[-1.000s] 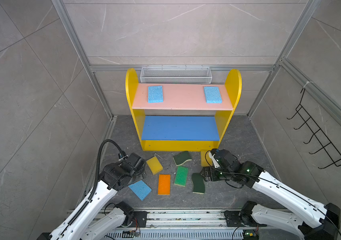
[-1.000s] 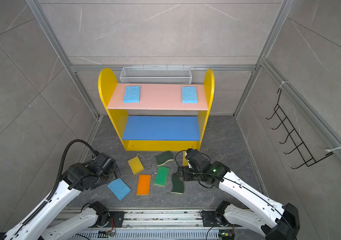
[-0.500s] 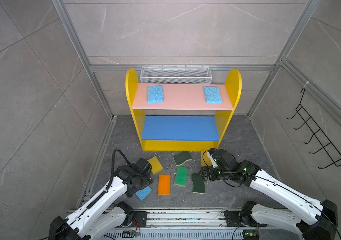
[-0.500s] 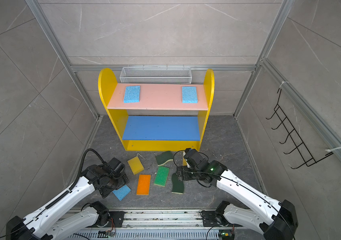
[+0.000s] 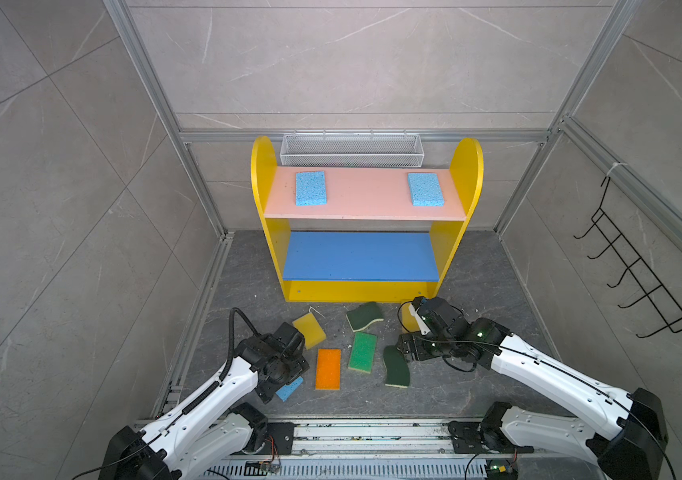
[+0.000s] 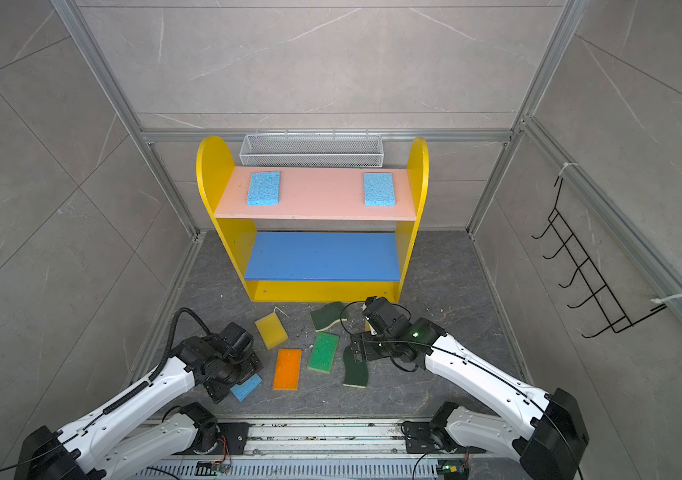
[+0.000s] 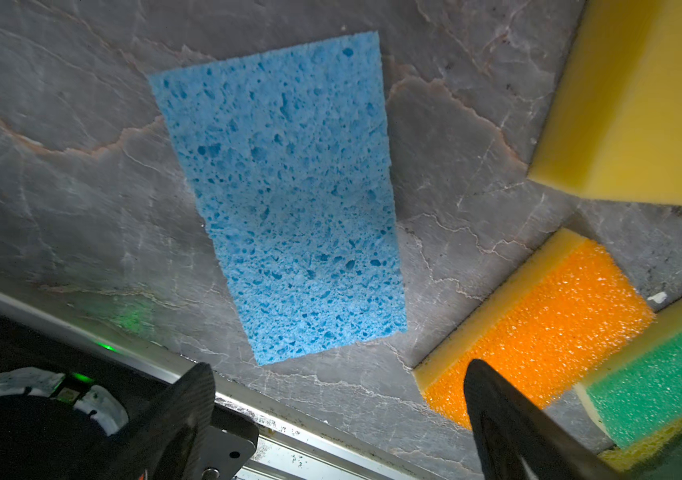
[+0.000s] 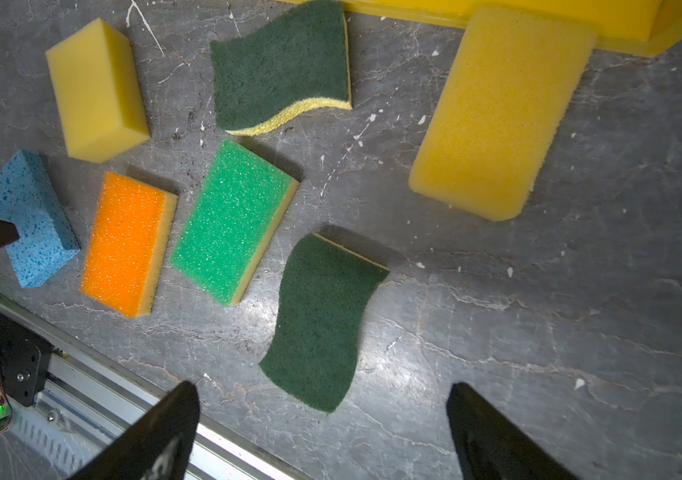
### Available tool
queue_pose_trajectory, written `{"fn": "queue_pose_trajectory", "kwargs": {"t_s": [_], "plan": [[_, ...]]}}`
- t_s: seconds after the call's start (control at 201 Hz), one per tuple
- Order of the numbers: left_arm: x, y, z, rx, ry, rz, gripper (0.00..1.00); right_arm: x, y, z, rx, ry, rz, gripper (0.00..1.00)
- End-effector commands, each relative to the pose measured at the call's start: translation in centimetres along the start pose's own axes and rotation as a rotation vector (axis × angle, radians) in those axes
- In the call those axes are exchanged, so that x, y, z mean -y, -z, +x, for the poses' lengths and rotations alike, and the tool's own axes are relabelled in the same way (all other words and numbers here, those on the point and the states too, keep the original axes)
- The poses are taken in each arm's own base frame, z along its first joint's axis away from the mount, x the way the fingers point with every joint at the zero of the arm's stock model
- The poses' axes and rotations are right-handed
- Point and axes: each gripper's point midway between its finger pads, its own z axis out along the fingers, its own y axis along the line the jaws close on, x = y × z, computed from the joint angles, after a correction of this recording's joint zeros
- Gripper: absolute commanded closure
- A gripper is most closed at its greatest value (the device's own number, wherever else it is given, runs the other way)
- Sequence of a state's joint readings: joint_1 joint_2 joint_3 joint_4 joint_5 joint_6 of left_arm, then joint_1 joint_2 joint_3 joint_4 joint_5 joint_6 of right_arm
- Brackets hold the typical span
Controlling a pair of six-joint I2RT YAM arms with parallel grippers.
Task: Place and organize the cleaning sponges onto the shelf
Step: 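Lower the open left gripper over the light blue sponge on the table, then close the left gripper on the light blue sponge and lift it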
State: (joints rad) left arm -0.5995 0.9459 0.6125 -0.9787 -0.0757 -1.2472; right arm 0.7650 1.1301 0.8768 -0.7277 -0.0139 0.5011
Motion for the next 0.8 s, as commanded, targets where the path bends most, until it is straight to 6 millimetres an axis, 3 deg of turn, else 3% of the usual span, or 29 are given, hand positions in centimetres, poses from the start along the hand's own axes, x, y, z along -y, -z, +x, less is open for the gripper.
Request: {"fn": "queue_pose_trajectory", "kwargs": {"t_s": [0.0, 0.209, 0.797], "plan": [[-0.4, -0.3, -0.1, -0.001, 0.03, -0.022, 0.04, 0.0, -0.5, -0.2, -0.003, 0.024, 0.015, 0.05], [-1.2, -1.2, 0.5, -0.027, 0.031, -0.056, 0.04, -0.2, -0.7, -0.4, -0.003, 0.031, 0.01, 0.05], [-0.9, -3.2, 0.8, -0.035, 0.082, -0.031, 0.03, -0.3, -1.2, -0.5, -0.019, 0.032, 0.016, 0.05]]}}
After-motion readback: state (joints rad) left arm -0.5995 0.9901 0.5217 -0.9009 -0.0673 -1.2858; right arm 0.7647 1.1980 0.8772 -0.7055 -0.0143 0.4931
